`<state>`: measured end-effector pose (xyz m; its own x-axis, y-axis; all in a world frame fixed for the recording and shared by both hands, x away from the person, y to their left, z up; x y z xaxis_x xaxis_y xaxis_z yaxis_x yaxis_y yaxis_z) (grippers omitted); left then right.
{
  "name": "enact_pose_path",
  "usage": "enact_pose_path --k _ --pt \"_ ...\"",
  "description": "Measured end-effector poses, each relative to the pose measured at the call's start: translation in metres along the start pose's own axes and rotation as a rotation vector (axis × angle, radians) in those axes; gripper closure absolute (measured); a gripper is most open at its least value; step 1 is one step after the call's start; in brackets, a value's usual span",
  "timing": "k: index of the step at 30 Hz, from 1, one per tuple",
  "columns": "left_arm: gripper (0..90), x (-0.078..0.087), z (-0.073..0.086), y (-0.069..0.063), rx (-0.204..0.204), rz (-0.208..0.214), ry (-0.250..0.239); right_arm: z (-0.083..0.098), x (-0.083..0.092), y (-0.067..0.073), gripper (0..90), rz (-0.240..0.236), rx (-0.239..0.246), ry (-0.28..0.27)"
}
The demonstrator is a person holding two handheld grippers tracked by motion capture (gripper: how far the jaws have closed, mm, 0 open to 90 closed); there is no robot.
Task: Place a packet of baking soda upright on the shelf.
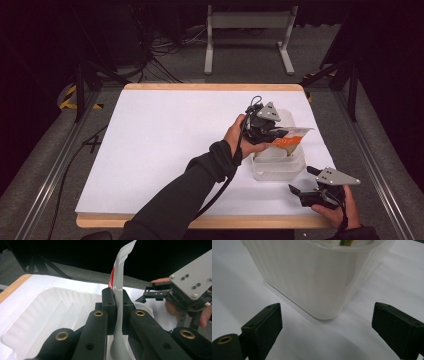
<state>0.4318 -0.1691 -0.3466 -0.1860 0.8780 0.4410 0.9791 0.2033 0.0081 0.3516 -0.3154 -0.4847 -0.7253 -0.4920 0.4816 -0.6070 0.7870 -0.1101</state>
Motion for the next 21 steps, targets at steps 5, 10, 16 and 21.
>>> enact_pose_path --k 5,10,16,21 --pt "85.6 0.004 0.0 0.003 -0.005 -0.016 0.015 0.0 0.0 0.0 10.1 -0.003 0.001 0.0" --pt "80.4 0.012 0.0 0.006 -0.028 -0.026 0.017 0.0 0.0 0.0 10.1 -0.002 0.0 0.0" --pt "70.2 0.019 0.004 0.007 -0.087 -0.055 0.052 0.0 0.0 0.0 10.1 0.0 0.004 0.004" --pt "58.7 0.025 0.012 0.008 -0.156 -0.095 0.115 0.0 0.0 0.001 10.1 -0.001 0.004 0.004"
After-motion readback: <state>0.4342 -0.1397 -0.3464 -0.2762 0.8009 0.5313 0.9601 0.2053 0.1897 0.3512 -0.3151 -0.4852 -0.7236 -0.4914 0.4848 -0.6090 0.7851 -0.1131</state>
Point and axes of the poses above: each handheld gripper's, and its own axes: x roughly backward along the jaws, z roughly out of its underside, y roughly to its left, the point moved 8 cm from there along -x, roughly forward along the jaws, and after that the axes turned 4 degrees about -y, right-handed, at the moved point
